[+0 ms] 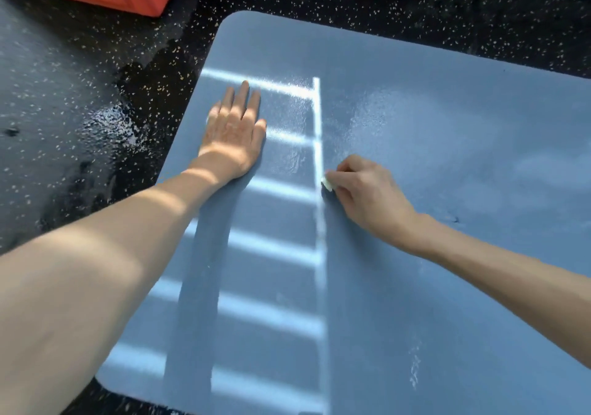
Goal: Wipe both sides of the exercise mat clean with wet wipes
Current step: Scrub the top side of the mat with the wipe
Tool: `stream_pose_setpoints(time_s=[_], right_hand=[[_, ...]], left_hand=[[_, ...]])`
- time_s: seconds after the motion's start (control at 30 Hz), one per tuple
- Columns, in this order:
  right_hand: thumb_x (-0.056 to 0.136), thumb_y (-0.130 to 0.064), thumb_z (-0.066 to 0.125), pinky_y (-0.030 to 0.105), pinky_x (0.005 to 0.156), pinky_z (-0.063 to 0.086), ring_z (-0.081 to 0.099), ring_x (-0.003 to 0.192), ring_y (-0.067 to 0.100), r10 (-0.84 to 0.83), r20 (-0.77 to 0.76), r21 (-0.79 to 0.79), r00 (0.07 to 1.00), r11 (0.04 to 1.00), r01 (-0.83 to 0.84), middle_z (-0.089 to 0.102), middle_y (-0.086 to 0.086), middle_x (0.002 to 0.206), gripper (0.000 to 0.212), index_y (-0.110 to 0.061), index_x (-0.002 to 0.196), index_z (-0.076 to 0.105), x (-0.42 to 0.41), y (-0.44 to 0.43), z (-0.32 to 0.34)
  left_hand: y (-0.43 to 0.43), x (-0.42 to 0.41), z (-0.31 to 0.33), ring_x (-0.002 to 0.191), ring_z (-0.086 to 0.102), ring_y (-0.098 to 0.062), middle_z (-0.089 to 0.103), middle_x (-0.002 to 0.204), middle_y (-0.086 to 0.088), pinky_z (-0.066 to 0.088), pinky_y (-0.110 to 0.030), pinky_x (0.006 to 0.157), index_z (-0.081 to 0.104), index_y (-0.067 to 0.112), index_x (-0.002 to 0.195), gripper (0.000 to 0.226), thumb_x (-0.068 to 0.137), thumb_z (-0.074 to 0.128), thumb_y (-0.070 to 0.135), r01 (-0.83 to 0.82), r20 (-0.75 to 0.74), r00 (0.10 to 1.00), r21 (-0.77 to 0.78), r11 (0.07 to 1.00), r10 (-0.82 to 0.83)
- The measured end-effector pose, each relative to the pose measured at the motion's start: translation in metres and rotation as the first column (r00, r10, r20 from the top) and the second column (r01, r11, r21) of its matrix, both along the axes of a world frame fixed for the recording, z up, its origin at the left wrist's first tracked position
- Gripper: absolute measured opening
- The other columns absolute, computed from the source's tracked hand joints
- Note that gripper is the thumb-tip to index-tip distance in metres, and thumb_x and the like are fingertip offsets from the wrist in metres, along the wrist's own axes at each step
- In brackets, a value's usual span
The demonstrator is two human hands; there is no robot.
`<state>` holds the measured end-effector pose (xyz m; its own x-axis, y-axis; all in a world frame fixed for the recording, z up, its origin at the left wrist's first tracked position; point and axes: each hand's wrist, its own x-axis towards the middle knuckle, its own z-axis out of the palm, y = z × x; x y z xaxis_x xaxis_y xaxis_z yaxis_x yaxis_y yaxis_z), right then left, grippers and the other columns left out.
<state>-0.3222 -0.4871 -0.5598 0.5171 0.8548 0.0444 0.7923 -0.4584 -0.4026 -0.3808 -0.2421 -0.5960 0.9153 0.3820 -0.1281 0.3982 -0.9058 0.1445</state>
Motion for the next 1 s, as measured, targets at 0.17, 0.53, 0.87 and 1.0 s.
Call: stream_pose_setpoints(time_s=[0.17, 0.53, 0.87, 1.0], right_hand=[[0.089, -0.015, 0.046, 0.036, 0.052, 0.048, 0.051, 0.065, 0.031, 0.237, -0.235, -0.059, 0.943, 0.965, -0.257, 0.053, 0.011, 0.081, 0.021, -0.005, 0.087, 0.064, -0.076, -0.04, 0.009], [0.089, 0.0, 0.053, 0.031, 0.067, 0.035, 0.051, 0.081, 0.029, 0.159, -0.321, -0.096, 0.934, 0.975, -0.199, 0.057, 0.015, 0.1, 0.026, -0.004, 0.112, 0.065, -0.126, -0.055, 0.004], [0.088, -0.026, 0.032, 0.03, 0.057, 0.033, 0.041, 0.069, 0.023, 0.231, -0.318, -0.031, 0.92, 0.967, -0.253, 0.044, 0.005, 0.081, 0.028, -0.006, 0.084, 0.052, -0.169, -0.077, -0.002], [0.091, -0.017, 0.038, 0.029, 0.061, 0.034, 0.049, 0.077, 0.023, 0.132, -0.274, 0.027, 0.953, 0.991, -0.13, 0.053, 0.007, 0.088, 0.025, -0.008, 0.093, 0.061, -0.181, -0.084, -0.006]], left_hand=[[-0.052, -0.064, -0.003, 0.146, 0.024, -0.041, 0.024, 0.159, -0.021, 0.018, -0.047, 0.116, 0.029, 0.0, 0.152, 0.067, 0.097, 0.02, 0.04, 0.06, 0.041, 0.997, 0.008, 0.998, -0.061], [-0.086, -0.117, -0.008, 0.135, 0.043, -0.042, 0.044, 0.149, -0.022, 0.026, -0.045, 0.109, 0.046, -0.003, 0.141, 0.06, 0.093, 0.038, 0.03, 0.145, 0.139, 0.977, 0.111, 0.983, -0.16], [-0.134, -0.171, -0.006, 0.142, 0.036, -0.037, 0.037, 0.154, -0.02, 0.033, -0.047, 0.113, 0.04, -0.002, 0.146, 0.054, 0.101, 0.035, 0.028, 0.107, 0.177, 0.975, 0.15, 0.983, -0.134], [-0.134, -0.169, -0.007, 0.141, 0.037, -0.036, 0.038, 0.153, -0.018, 0.032, -0.046, 0.113, 0.042, 0.0, 0.145, 0.055, 0.099, 0.035, 0.029, 0.093, 0.174, 0.978, 0.129, 0.987, -0.115]])
